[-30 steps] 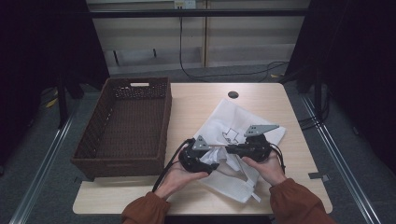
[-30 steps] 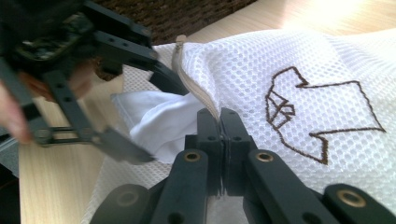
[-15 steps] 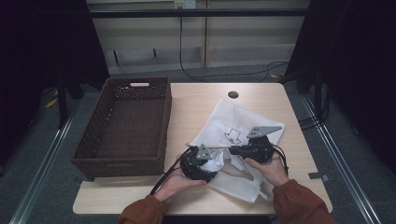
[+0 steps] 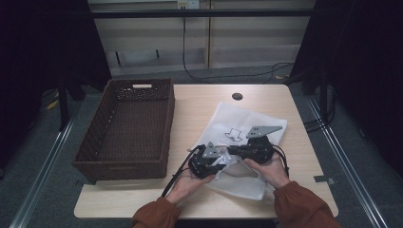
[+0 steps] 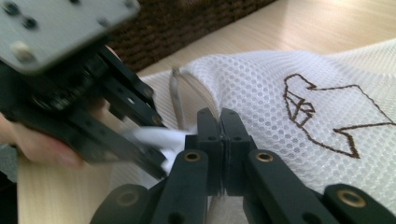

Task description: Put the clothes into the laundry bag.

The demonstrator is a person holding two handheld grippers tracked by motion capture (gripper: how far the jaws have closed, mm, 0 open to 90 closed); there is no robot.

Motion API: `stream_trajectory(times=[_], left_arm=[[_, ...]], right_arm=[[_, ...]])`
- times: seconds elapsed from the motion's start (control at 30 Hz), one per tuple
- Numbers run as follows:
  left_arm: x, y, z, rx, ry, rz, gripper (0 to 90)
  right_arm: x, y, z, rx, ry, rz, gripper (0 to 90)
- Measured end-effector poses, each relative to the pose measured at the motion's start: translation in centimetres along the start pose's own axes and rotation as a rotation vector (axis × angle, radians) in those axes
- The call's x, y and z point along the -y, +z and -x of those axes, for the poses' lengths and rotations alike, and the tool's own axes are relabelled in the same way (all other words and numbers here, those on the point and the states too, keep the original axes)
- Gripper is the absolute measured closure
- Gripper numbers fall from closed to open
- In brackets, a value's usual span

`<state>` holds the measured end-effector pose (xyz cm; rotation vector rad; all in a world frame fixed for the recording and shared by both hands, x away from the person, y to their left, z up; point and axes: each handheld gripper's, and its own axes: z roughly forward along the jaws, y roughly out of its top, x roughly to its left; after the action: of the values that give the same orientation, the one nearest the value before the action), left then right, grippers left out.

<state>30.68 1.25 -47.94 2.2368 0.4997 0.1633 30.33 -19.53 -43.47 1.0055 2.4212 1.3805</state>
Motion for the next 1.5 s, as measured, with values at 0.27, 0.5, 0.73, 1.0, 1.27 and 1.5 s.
stream_trajectory(times=[0.27,0.5,0.73,1.0,1.27,1.5], left_arm=[[-2.0,0.5,-0.3,-0.054,-0.023,0.080,83.4],[-3.0,0.6,-1.3,-0.122,-0.041,0.123,83.6],[-0.7,3.0,-2.2,-0.139,-0.057,0.040,83.2],[0.0,3.2,-2.7,-0.152,-0.058,-0.003,75.7],[0.4,0.9,-1.9,-0.081,-0.018,0.010,52.4],[0.6,-1.9,-1.5,-0.023,0.039,0.025,44.0]], right_arm=[[-1.0,-1.4,-0.6,-0.012,-0.004,0.061,88.4],[-1.5,-2.3,-1.1,-0.029,-0.004,0.087,88.4],[0.7,-0.5,-0.7,-0.032,0.008,-0.016,88.4],[1.7,0.5,-0.6,-0.040,0.009,-0.046,88.3],[2.1,0.6,0.0,-0.024,0.017,-0.063,88.3],[2.2,0.7,0.3,-0.015,0.022,-0.072,88.3]])
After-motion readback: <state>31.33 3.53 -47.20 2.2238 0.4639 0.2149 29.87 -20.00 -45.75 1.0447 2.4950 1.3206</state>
